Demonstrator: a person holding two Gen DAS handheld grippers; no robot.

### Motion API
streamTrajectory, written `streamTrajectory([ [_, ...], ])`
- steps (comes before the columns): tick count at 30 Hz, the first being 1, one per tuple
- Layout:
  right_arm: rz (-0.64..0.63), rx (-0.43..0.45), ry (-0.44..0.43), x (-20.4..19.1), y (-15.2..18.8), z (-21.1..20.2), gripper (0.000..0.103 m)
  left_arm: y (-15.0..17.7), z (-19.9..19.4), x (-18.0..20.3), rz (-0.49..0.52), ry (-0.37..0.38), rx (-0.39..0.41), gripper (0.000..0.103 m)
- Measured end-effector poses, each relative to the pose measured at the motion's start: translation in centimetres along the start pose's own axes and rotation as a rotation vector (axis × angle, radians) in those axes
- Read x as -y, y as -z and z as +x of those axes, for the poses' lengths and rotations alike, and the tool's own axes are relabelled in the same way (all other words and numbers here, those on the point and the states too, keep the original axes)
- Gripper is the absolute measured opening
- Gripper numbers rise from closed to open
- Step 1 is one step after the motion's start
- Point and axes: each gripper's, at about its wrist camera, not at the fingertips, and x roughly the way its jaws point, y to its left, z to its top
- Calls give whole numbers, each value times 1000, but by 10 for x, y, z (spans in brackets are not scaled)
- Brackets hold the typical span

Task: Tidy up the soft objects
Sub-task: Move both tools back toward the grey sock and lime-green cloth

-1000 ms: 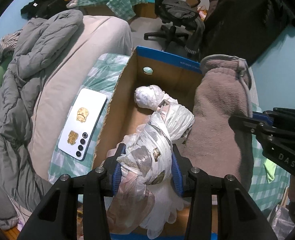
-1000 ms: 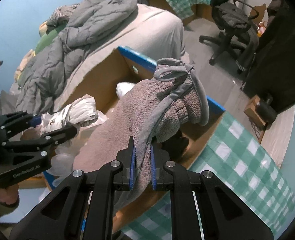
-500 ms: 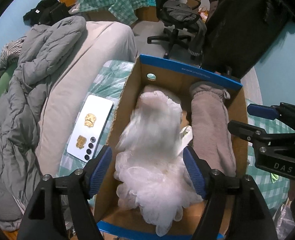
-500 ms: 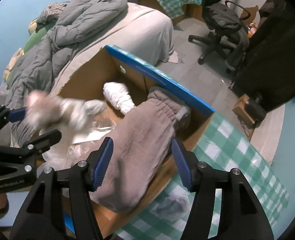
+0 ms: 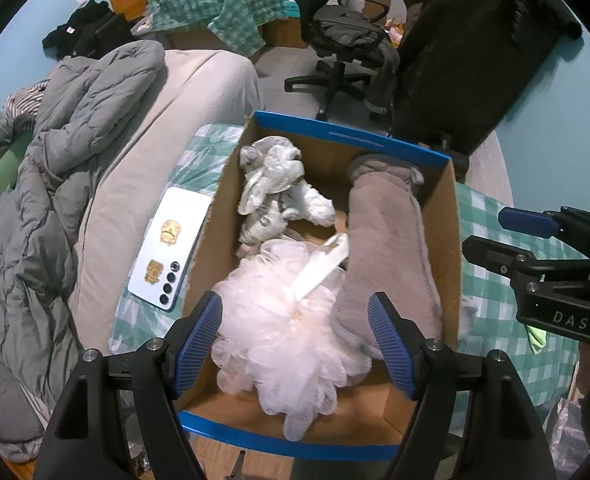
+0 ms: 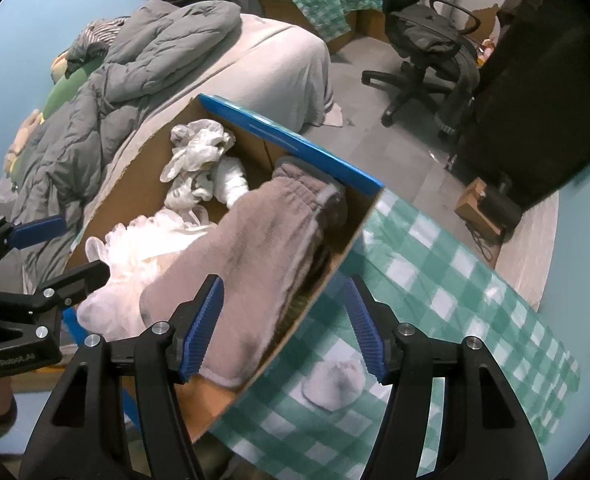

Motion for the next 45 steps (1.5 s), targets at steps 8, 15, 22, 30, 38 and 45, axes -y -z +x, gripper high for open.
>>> streamTrajectory([
  [8, 34, 0, 16, 22, 20, -13, 62, 6, -7, 29, 36, 19, 4, 77],
  [15, 98, 3, 34, 55, 42, -28, 63, 10, -7, 63, 84, 43, -6, 77],
  [22, 177, -14, 58, 94, 75, -37, 63, 19, -6, 110, 166, 68, -26, 77],
  [30, 262, -33, 91, 138, 119, -49, 63, 31, 1, 160, 261, 99, -53, 77],
  [38, 339, -55, 131, 177, 158, -58, 63, 40, 16, 193, 305, 122, -96, 80],
  [45, 404, -86, 177, 210, 192, -54, 63, 46, 37, 214, 339, 133, -136, 80],
])
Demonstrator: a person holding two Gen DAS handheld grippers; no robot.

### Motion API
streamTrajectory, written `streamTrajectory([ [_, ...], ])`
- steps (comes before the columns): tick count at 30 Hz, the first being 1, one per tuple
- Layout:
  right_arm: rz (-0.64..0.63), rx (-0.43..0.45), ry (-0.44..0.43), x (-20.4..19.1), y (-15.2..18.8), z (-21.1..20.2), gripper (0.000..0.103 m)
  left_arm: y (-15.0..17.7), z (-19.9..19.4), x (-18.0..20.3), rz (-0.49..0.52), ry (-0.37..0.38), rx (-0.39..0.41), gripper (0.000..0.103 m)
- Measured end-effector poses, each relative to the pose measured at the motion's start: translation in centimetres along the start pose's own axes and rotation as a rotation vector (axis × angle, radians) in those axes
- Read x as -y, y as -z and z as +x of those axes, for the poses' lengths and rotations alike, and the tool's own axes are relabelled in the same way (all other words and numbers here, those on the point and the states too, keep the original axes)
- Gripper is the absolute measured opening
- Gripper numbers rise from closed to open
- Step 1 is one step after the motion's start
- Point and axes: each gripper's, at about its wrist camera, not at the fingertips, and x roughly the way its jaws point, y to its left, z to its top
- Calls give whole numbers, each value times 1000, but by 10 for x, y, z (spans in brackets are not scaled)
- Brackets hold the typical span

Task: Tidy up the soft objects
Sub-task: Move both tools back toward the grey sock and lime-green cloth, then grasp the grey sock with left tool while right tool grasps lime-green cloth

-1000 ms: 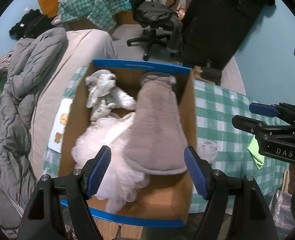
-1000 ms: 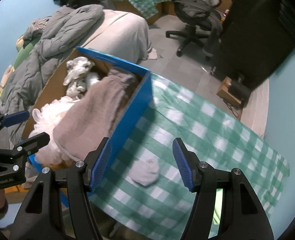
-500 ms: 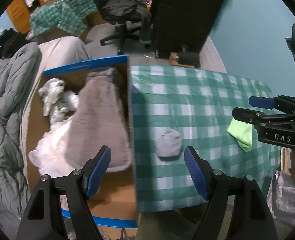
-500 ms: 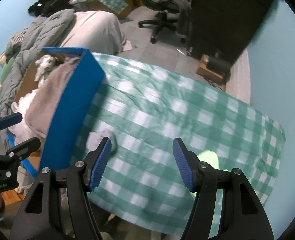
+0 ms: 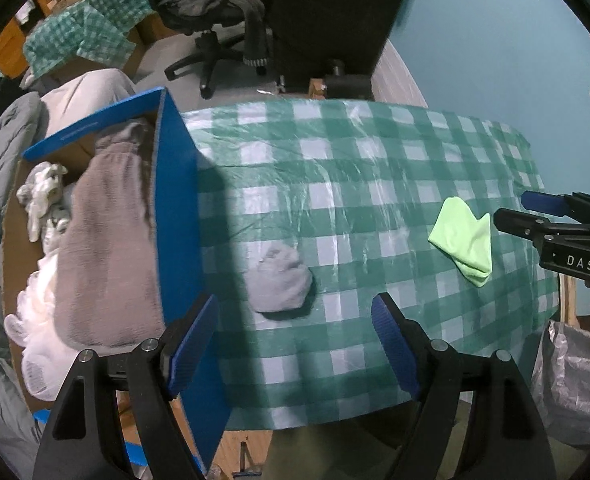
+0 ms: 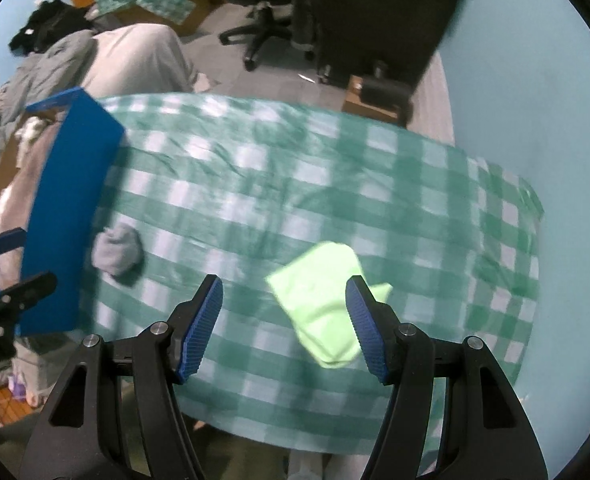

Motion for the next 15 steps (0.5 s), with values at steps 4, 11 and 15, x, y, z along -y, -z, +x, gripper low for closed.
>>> streamTrajectory([
  [4, 24, -20, 7, 17, 9, 11, 63, -1, 13, 4, 6, 3, -22, 80],
  [11, 42, -50, 17, 36, 21, 31, 63, -2, 33, 10, 16, -6, -57, 80],
  [15, 45, -92, 28, 47, 29, 49, 63, -5, 44, 14, 40, -12, -70, 80],
])
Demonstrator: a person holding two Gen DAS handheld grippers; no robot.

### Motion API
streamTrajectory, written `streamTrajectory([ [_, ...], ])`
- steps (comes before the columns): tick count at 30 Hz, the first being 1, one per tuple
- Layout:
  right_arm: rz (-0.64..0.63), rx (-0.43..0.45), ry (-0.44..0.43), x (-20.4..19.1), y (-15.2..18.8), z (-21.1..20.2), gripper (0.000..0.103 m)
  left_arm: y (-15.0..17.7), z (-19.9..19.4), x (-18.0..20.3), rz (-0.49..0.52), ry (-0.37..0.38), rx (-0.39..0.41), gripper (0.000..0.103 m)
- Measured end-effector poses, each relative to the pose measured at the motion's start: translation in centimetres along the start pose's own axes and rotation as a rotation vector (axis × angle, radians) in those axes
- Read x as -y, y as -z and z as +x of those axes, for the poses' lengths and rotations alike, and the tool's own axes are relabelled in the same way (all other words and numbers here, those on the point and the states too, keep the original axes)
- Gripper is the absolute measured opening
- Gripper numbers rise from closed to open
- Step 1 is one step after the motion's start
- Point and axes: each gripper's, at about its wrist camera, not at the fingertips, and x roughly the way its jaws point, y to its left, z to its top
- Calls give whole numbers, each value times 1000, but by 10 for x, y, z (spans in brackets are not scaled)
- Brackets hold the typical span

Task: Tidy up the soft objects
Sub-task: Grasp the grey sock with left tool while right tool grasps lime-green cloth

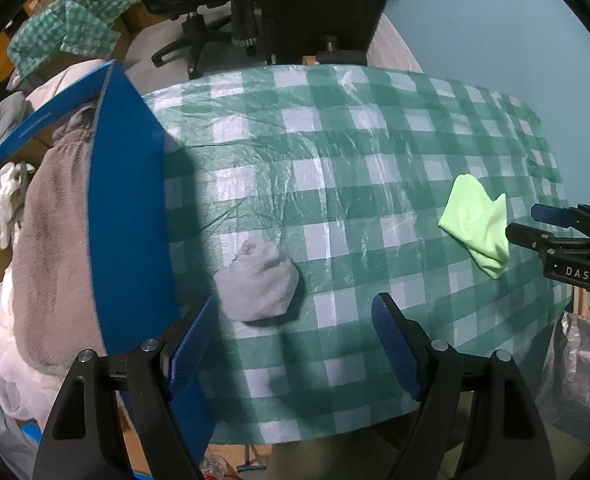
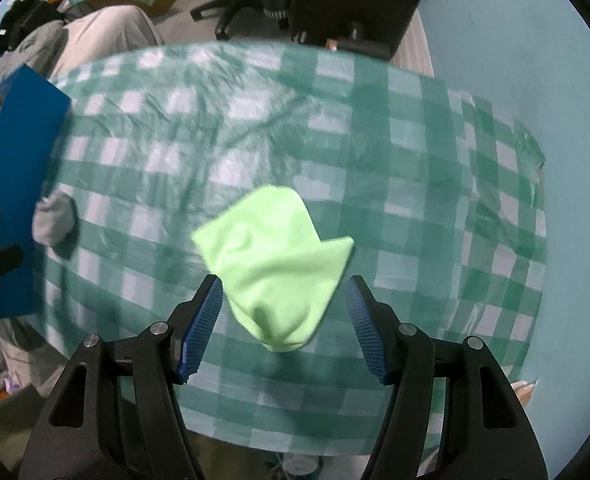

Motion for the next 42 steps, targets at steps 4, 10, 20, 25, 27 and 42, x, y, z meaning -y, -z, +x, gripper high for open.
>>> streamTrajectory([
  [4, -1, -24, -5, 7, 5, 16, 63, -2, 13, 2, 14, -19, -20, 80],
  [10, -16, -33, -14, 8, 9, 32, 63, -4, 27, 3, 28, -44, -32, 80],
  [20, -60, -35, -9, -10, 5, 49, 63, -3, 48, -9, -12, -58, -67, 80],
  [25, -82, -19, 16, -19, 2, 54, 63, -6, 59, -6, -1, -78, -82, 80],
  [27, -82, -17, 22, -21, 1, 57, 63, -7, 62, -8, -3, -80, -83, 80],
  [42, -116, 6, -9, -35, 4, 55, 10, 8, 62, -19, -23, -133, -74, 31],
])
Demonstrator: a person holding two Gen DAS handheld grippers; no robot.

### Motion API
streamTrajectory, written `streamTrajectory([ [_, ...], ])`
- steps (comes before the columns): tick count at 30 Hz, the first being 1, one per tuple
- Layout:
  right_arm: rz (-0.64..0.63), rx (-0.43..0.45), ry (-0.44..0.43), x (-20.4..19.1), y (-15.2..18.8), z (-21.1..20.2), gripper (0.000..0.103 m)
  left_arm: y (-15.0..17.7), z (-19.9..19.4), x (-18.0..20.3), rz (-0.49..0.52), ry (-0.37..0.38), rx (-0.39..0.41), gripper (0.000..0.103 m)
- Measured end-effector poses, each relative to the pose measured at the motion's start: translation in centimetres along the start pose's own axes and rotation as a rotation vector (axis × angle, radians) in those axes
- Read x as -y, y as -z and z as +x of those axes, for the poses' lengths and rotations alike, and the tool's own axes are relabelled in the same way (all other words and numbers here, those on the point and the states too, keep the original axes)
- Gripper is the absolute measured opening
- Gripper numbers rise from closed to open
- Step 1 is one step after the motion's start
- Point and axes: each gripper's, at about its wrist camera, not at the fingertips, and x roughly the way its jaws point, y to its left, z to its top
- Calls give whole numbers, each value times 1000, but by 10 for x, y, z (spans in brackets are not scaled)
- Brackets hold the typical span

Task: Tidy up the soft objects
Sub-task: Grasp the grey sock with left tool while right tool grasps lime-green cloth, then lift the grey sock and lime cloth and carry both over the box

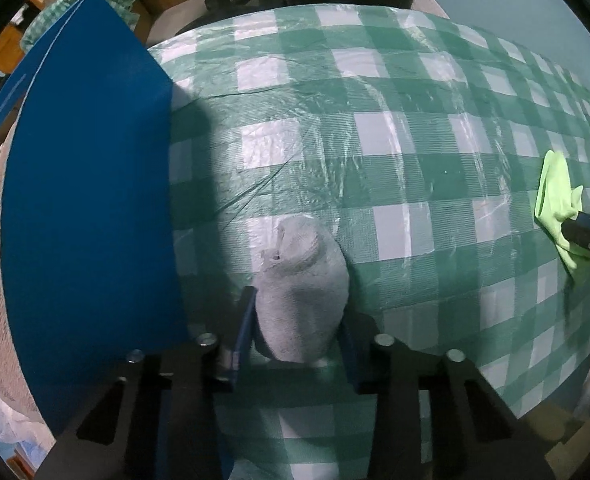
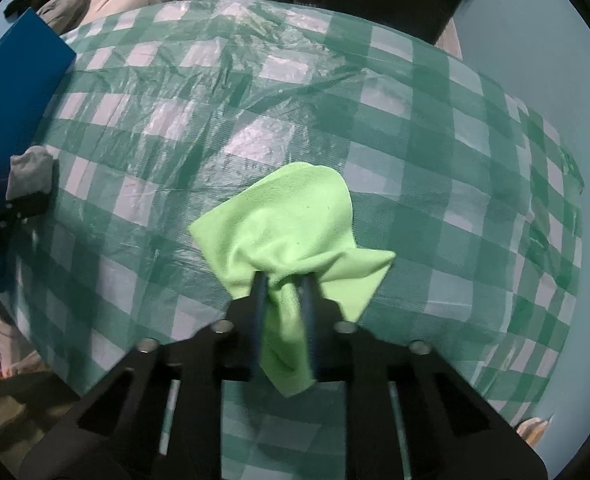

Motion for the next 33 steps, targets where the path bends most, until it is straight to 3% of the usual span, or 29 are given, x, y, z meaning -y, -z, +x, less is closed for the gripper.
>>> streamTrajectory([
  [3, 10, 8, -24, -4, -1, -2, 7, 4, -2, -2, 12, 3, 5, 26],
  [17, 41, 87, -96, 5, -2, -54, 6, 18, -61, 1, 31, 52, 106, 25],
  [33, 6, 171, -139, -27, -18, -114, 6, 11, -109, -12, -10, 95, 189, 25],
])
